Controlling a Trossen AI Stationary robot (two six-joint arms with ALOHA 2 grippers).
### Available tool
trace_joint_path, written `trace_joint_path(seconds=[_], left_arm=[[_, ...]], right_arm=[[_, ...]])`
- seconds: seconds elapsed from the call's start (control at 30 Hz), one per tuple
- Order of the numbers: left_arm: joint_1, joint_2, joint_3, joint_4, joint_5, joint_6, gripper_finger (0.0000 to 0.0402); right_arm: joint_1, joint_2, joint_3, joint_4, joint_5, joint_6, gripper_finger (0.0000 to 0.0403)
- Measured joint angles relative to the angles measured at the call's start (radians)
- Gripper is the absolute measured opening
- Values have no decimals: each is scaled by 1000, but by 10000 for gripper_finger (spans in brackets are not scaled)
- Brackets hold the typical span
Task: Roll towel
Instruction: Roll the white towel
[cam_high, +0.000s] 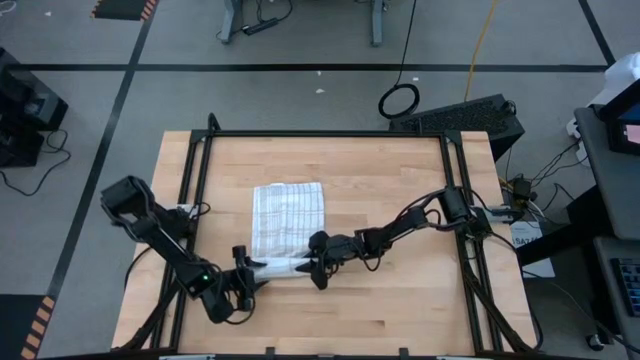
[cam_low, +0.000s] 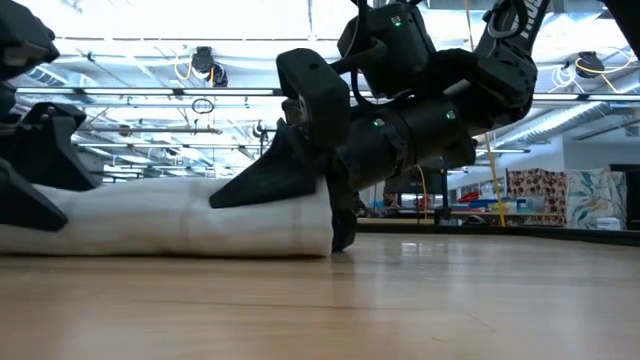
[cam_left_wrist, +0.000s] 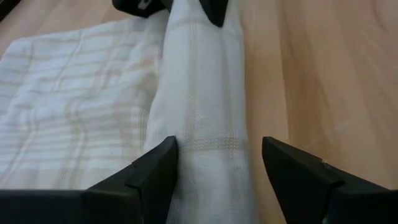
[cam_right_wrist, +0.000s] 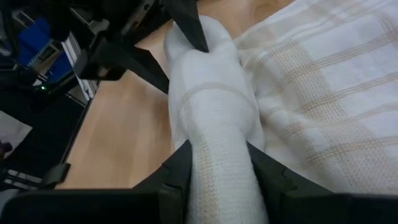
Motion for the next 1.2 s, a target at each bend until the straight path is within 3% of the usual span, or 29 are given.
trace_joint_path(seconds=[0.2,0.4,0.5,0.67,0.77,0.93,1.2], left_arm=[[24,10,0,-9,17,-1,212],[101,2,3,-21,135,-27,104],[124,-22,3,-16,190,-27,52],[157,-107,-1,-19,291,-28,49],[202,-152,-1,2,372,-27,53],[293,-166,-1,44,525,13,67],[393,-153,0,62,696,26,65]], right_arm=[[6,0,0,1,-1,12,102],[29,-29,-6,-16,-6,-53,150],[40,-82,-6,-123,-16,-118,182],[44,-215,-7,-423,28,-222,227],[75,-284,-7,-468,91,-299,242],[195,-297,-5,-337,289,-468,245],[309,-128,-5,-20,545,-623,233]])
